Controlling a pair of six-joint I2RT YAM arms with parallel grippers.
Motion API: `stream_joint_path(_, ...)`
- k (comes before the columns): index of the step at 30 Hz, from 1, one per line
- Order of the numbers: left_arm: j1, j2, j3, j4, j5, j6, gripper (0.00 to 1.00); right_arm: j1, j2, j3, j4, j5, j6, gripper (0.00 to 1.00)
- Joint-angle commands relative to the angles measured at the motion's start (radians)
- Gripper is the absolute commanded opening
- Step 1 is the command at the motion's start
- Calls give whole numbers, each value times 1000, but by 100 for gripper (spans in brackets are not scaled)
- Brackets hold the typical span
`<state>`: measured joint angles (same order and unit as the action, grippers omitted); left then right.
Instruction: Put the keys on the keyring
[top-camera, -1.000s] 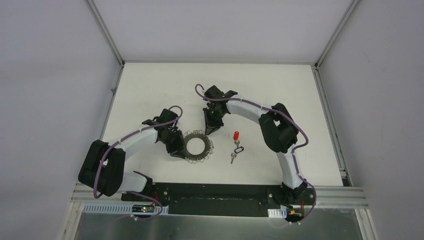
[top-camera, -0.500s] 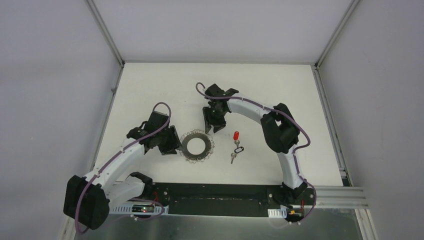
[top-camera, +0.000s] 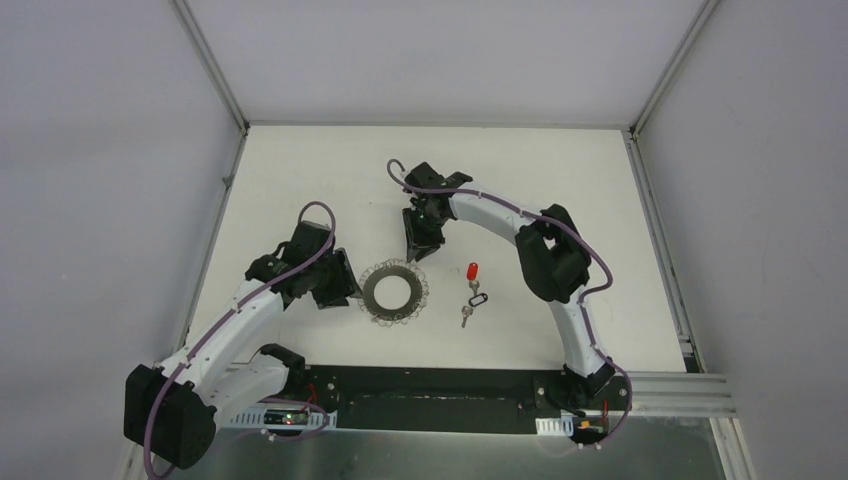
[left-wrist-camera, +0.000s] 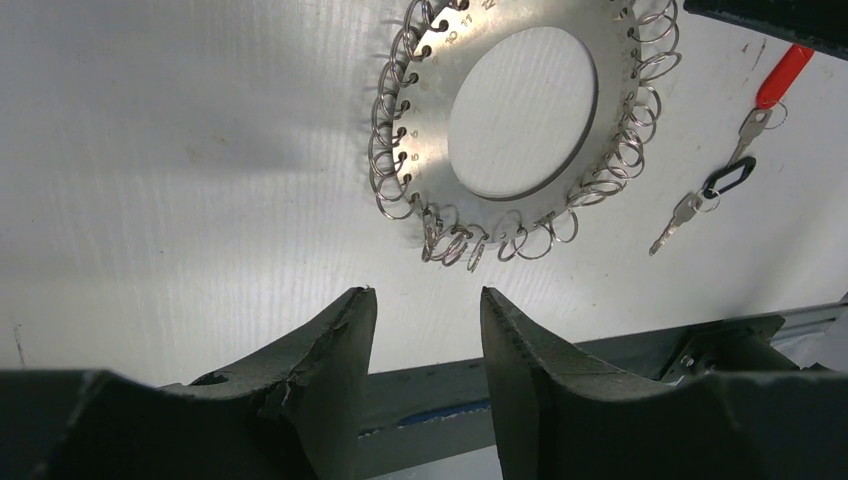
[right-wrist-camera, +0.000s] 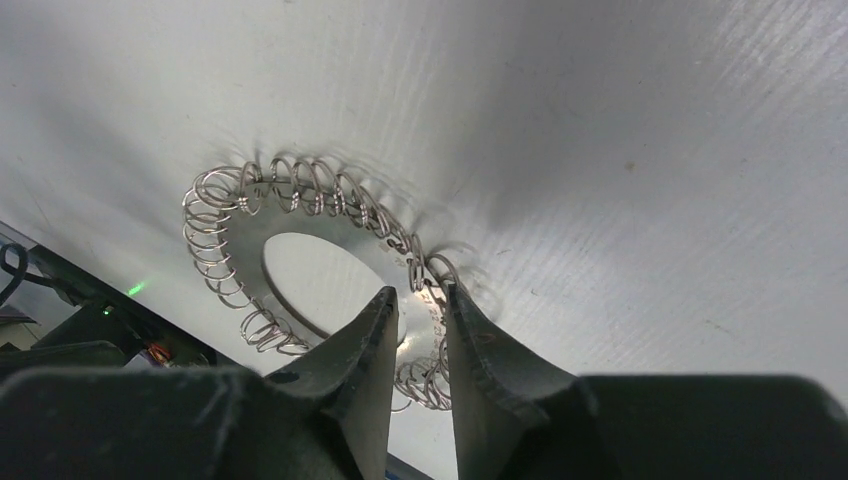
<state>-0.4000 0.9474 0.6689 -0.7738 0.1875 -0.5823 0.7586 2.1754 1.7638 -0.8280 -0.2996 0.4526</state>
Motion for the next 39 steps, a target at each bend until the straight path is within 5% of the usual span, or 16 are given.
stream_joint_path(1, -5, 0, 34, -5, -14, 4, 45, -5, 25, 43, 0, -30, 20, 27)
stream_joint_path(24, -5, -12, 33, -7, -14, -2, 44, -7, 53, 35, 56, -101, 47, 19)
stream_joint_path(32, -5, -19, 37, -10, -19, -4, 45, -7, 44, 31, 52, -102, 31, 0)
stream_joint_path(39, -5, -25, 74, -19, -16, 2, 44, -7, -22, 10, 50, -104, -11, 0)
